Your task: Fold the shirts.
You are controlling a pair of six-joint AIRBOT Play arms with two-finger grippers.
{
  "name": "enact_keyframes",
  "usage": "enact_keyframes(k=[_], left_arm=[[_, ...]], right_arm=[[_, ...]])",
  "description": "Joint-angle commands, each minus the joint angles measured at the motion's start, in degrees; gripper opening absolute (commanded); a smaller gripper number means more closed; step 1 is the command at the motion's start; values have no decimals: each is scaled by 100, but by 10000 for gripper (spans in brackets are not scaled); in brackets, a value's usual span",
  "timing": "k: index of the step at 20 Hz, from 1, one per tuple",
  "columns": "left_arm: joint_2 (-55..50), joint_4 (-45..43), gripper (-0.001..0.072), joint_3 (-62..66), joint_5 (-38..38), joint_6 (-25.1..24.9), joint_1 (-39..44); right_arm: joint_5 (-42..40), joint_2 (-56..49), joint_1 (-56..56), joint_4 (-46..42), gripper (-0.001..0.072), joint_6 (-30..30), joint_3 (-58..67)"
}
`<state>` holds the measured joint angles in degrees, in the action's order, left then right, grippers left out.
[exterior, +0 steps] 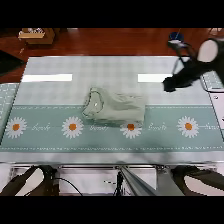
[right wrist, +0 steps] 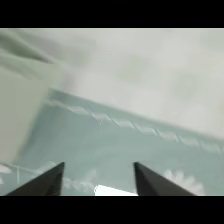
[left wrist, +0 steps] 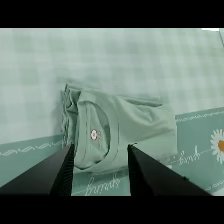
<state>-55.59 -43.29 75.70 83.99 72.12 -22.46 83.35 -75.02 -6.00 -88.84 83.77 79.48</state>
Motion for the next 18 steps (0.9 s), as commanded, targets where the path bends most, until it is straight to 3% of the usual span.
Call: enact_keyframes(k=[1,3,8,16,17,18], left_arm=[[-7,-203,407,-673,4,-170,2],[-7,-516,407,-855,4,-164,2],[-7,-800,407,-927,2,-160,-2],[-7,-798,406,-927,7,-138,-2],[-7,-796,406,-927,7,-138,0],[-7,-796,406,-927,7,-138,-2]], right_arm=[[162,138,1593,1606,579,-245,-717],[-376,138,2092,2920,581,-540,-1506],[-1985,22,1786,4229,580,-1056,-3145],[-3156,-1060,450,6057,574,-1598,-3414],[-3250,-1147,308,6258,550,-1598,-3414],[-3289,-1213,190,6387,427,-1598,-3414]])
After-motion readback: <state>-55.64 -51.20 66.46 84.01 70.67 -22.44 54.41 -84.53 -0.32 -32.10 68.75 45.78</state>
